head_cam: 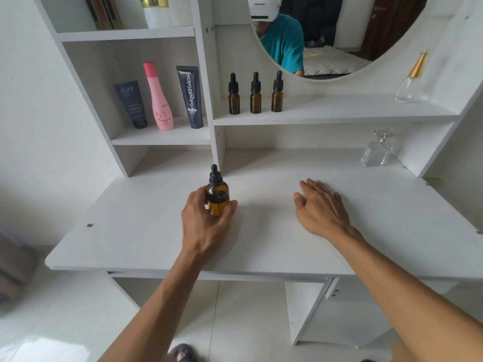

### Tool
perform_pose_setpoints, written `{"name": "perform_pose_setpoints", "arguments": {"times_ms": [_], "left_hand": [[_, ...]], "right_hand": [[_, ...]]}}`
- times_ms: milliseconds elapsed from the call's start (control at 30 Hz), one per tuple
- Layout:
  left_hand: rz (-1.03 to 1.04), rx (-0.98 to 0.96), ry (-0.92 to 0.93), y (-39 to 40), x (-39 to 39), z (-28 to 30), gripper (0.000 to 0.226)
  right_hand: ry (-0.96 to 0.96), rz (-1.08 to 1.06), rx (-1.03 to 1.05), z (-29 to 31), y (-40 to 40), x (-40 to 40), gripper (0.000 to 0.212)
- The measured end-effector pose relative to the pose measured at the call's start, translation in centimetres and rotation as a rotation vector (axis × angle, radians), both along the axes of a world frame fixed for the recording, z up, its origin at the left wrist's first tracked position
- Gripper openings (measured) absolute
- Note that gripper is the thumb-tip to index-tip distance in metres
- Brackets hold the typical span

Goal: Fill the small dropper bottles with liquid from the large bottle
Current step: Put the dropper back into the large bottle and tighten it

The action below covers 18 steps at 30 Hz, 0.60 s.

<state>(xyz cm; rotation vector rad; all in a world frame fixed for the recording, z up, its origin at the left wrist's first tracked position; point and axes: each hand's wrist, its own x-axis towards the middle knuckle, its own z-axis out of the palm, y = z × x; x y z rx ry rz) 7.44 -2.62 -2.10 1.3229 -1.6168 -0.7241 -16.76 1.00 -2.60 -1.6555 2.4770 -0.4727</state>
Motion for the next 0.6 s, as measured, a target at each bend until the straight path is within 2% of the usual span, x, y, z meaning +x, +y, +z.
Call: {"name": "perform_pose_setpoints", "arguments": {"times_ms": [200,367,600], "left_hand": [[0.018,-0.011,-0.007,-0.8,-1.1,1.0,0.032],[0.013,0.007,0.017,-3.2,-3.9,2.7,0.038],[0.007,0.009,-0.036,-6.5,-7.1,3.5,0.032]], "right_hand": [[0.042,0.04,0.114,-0.1,-0.2,0.1,0.057],[0.041,0.046,0.113,-0.2,-0.2,-0.1,0.058],[0.046,0.049,0.104,-0.3,-0.1,-0.1,0.059]]}}
